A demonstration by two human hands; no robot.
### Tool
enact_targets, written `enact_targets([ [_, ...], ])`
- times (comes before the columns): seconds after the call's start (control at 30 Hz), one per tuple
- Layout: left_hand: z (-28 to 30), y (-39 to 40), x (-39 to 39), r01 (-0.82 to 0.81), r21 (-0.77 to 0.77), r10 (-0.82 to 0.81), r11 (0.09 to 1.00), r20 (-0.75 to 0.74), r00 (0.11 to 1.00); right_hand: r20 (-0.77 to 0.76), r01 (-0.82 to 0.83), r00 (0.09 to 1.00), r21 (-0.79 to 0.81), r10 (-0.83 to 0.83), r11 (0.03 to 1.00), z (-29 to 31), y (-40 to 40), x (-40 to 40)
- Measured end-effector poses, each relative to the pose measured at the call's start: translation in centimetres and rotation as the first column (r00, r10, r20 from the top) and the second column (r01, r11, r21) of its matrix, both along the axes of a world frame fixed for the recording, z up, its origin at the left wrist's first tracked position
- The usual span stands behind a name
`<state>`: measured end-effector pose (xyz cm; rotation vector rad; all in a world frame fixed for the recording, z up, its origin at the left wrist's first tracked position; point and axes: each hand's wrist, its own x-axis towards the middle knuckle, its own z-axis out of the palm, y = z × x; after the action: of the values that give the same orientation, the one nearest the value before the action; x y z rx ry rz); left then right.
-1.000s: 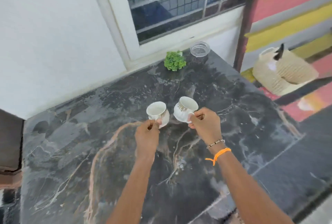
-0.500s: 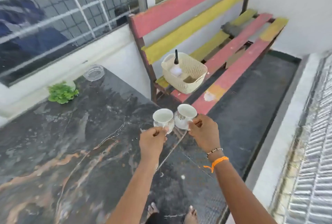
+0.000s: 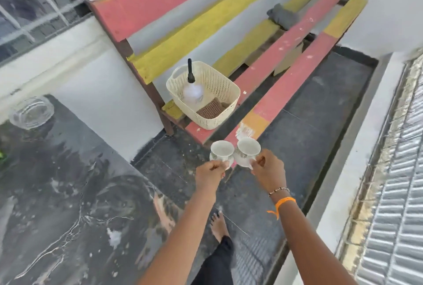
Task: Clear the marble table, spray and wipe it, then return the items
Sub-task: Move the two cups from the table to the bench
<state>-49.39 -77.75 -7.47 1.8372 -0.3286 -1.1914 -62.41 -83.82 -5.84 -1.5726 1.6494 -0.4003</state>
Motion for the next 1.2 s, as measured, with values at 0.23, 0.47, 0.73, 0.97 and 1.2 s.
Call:
enact_targets([
  [0.23,-7.1,-6.4,0.0,0.017,0.088,-0.011,0.996,-0.075,0.997,-0.071,0.012,0.997,0.095,-0.005,0.995,-6.9,-7.0,0.7],
  [0.47,-13.7,-9.6,-1.7,-0.064,0.146,0.074,0.987,-0.061,0.995,-0.085,-0.075,0.993,0.133,0.087,0.988,-13.2,-12.5,0.8],
  [0.73,-17.0,-11.8,-3.5,-0.231,0.127,0.236,0.965,-0.026,0.971,-0.106,-0.200,0.971,0.116,0.212,0.973,-17.6,-16.4,0.8],
  [0.97,-18.5,-11.7,-5.2,-0.301,0.142,0.304,0.943,0.006,0.953,-0.065,-0.306,0.947,0.118,0.315,0.945,-19.0,-17.1,-0.1],
  [1.2,-17.0,-12.0,-5.7,-0.398,0.220,0.407,0.891,0.002,0.913,-0.048,-0.299,0.950,0.147,0.309,0.943,-18.2,-17.3,-1.2],
])
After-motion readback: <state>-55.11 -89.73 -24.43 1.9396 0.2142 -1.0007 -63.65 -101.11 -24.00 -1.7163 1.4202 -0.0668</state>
